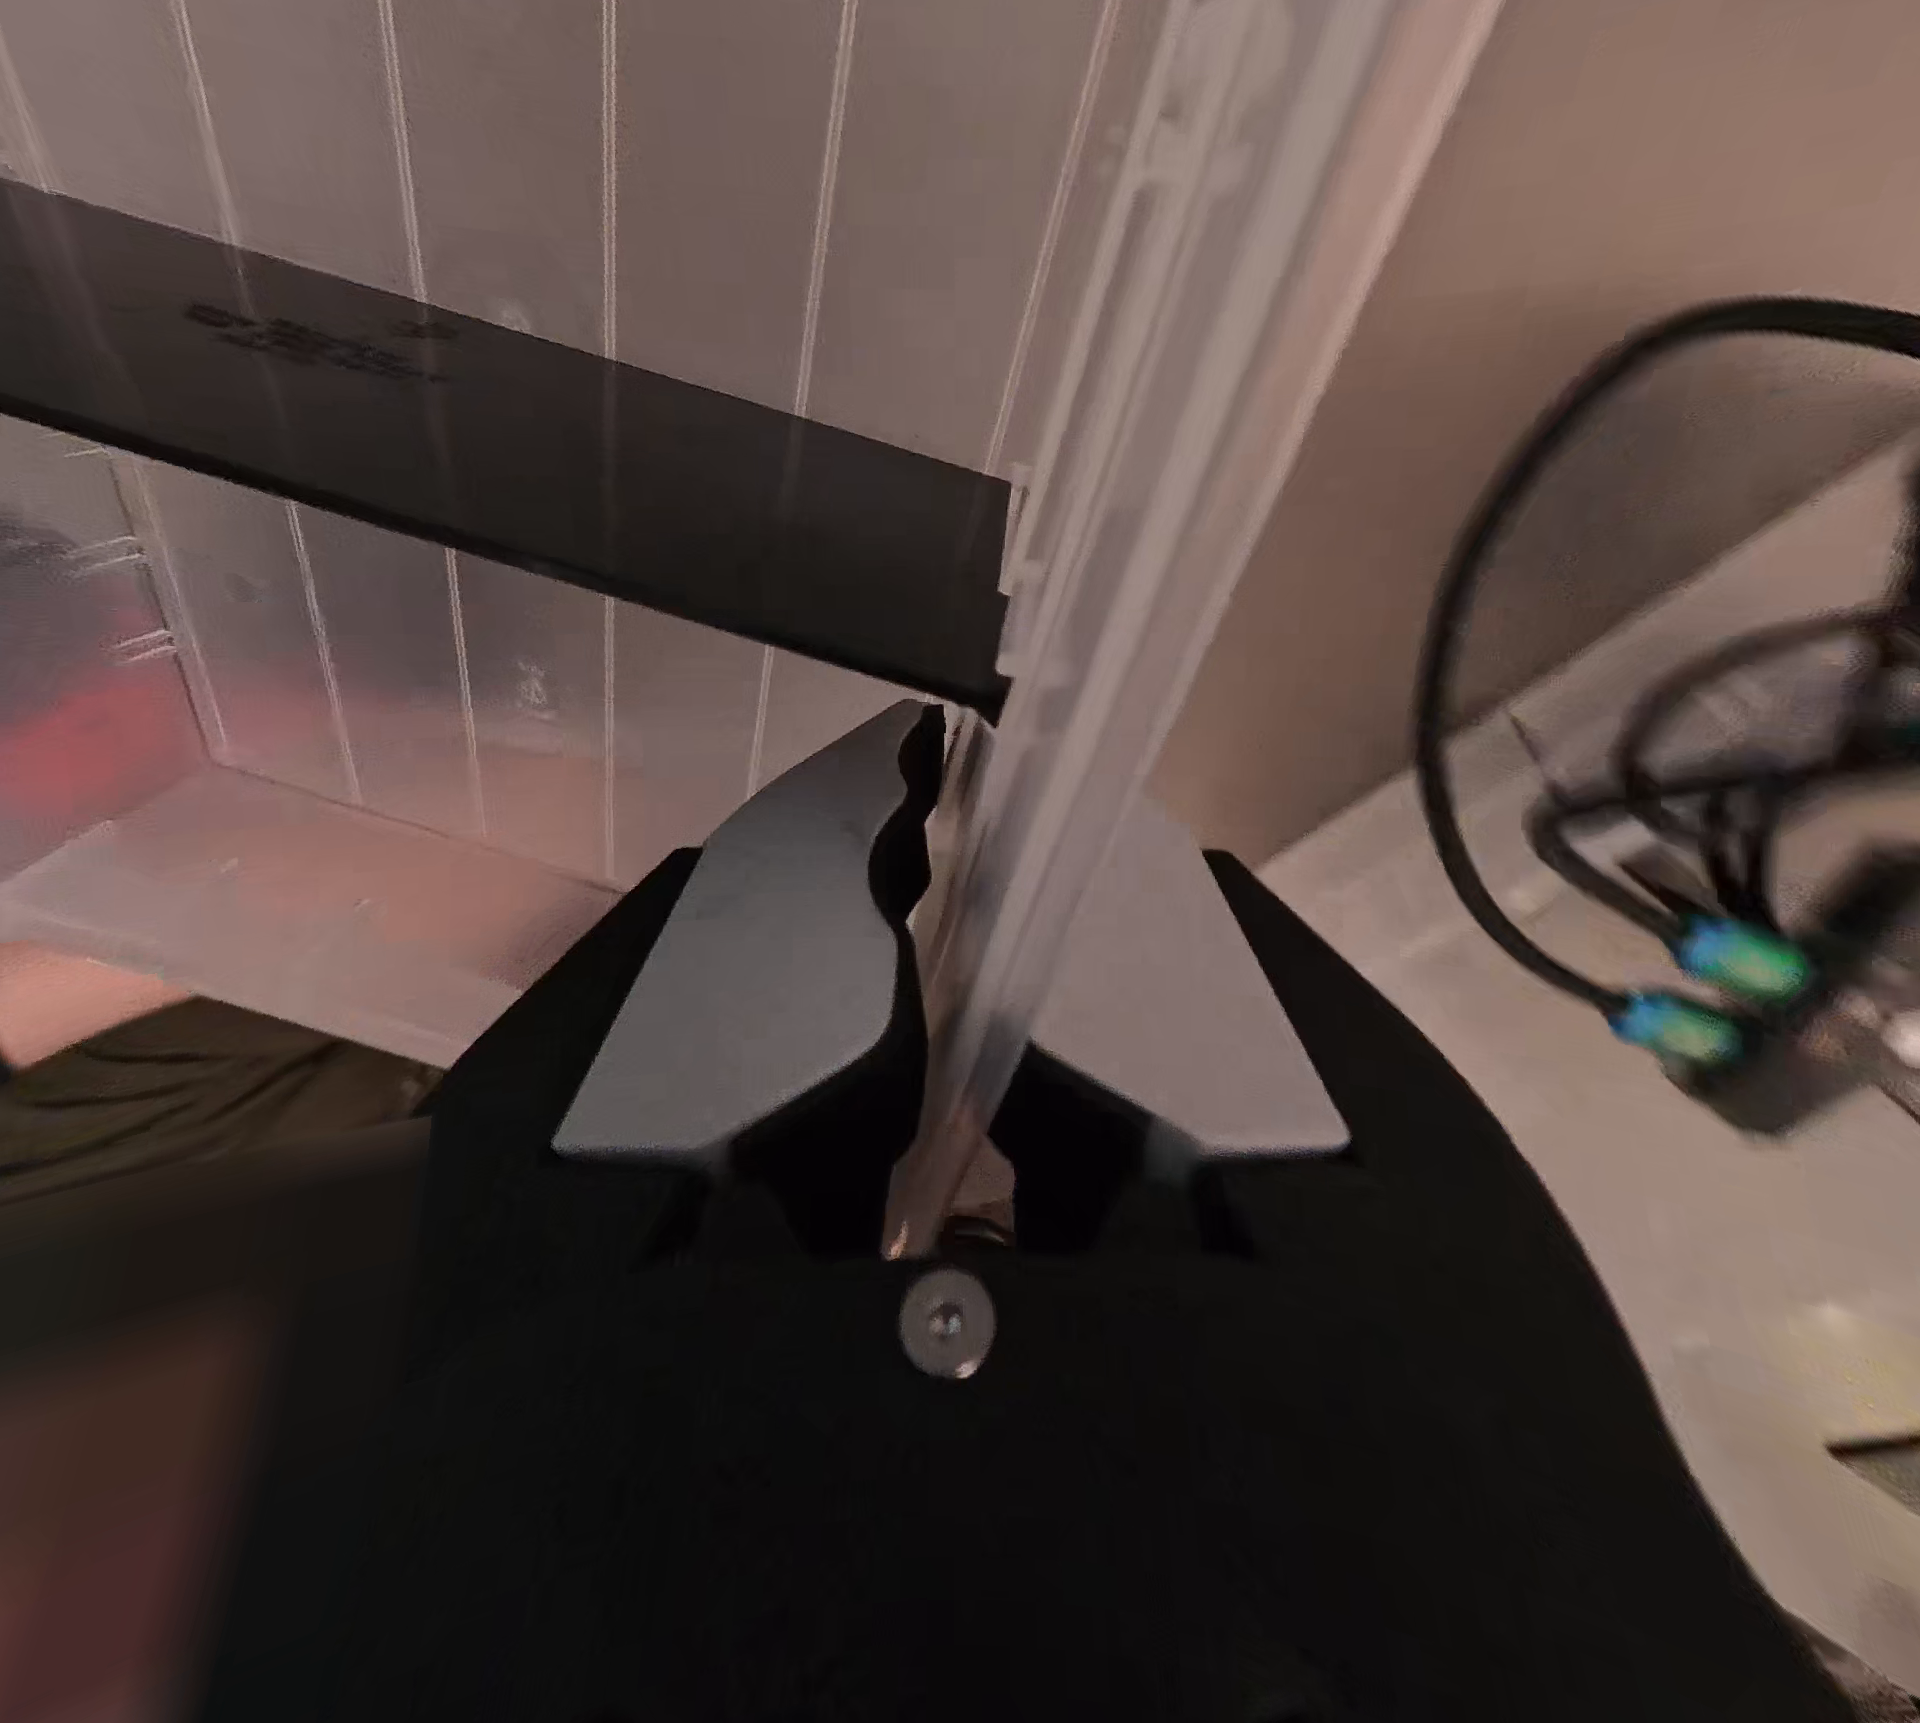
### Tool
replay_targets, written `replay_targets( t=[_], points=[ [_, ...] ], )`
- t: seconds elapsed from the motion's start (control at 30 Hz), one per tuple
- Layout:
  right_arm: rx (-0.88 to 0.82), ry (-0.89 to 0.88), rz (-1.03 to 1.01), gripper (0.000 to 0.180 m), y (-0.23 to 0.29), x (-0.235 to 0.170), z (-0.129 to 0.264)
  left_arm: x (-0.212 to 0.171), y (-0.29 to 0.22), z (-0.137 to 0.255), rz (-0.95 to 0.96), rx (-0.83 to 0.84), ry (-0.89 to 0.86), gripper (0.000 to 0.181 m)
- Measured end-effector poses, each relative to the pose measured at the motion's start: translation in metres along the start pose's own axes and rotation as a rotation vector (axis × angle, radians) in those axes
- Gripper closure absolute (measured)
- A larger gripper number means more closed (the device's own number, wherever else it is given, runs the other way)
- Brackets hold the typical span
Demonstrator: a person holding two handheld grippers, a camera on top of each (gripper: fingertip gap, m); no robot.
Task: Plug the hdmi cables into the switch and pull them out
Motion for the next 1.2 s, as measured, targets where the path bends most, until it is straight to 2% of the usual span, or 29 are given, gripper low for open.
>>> replay_targets(
  t=[0.07, 0.17, 0.2, 0.3, 0.33, 0.43, 0.53, 0.67, 0.8, 0.93, 1.03, 1.13, 1.2],
  points=[
    [-0.005, -0.044, -0.024, 0.176, -0.011, -0.017, 0.045, 0.012, -0.009, 0.012, 0.009, -0.049, -0.095, 0.093],
    [0.017, -0.116, -0.081, 0.176, -0.040, -0.063, 0.109, 0.005, -0.017, 0.000, 0.054, -0.171, -0.042, 0.093],
    [0.016, -0.147, -0.105, 0.176, -0.054, -0.083, 0.129, -0.003, -0.017, -0.012, 0.059, -0.193, 0.018, 0.092],
    [-0.006, -0.253, -0.233, 0.175, -0.113, -0.151, 0.176, -0.051, -0.005, -0.067, -0.018, -0.087, 0.303, 0.078],
    [-0.021, -0.290, -0.285, 0.175, -0.136, -0.176, 0.187, -0.071, -0.009, -0.087, -0.017, -0.114, 0.402, 0.077],
    [-0.093, -0.397, -0.471, 0.175, -0.211, -0.251, 0.206, -0.135, -0.041, -0.144, 0.094, -0.334, 0.667, 0.084],
    [-0.155, -0.465, -0.651, 0.175, -0.278, -0.320, 0.195, -0.202, -0.076, -0.173, 0.077, -0.452, 0.959, 0.087],
    [-0.174, -0.495, -0.818, 0.175, -0.346, -0.389, 0.148, -0.256, -0.134, -0.186, 0.036, -0.534, 1.087, 0.087],
    [-0.150, -0.475, -0.922, 0.175, -0.388, -0.434, 0.091, -0.320, -0.177, -0.185, -0.037, -0.556, 1.255, 0.078],
    [-0.125, -0.413, -0.944, 0.175, -0.409, -0.449, 0.041, -0.368, -0.195, -0.187, -0.107, -0.519, 1.372, 0.065],
    [-0.098, -0.367, -0.923, 0.175, -0.415, -0.447, 0.013, -0.387, -0.196, -0.182, -0.221, -0.481, 1.423, 0.070],
    [-0.090, -0.338, -0.895, 0.175, -0.419, -0.440, -0.006, -0.404, -0.199, -0.174, -0.235, -0.483, 1.520, 0.057],
    [-0.092, -0.318, -0.880, 0.175, -0.421, -0.436, -0.014, -0.416, -0.195, -0.166, -0.283, -0.478, 1.608, 0.067]
  ],
)
Point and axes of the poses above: each gripper's, where its closed fingertips meet, z back along the fingers, x out of its top, y = z × x across the jaws, the point moved 3 cm from there along z, back along the fingers, and after that the axes turned 1 degree about y, right-handed, at the moved point
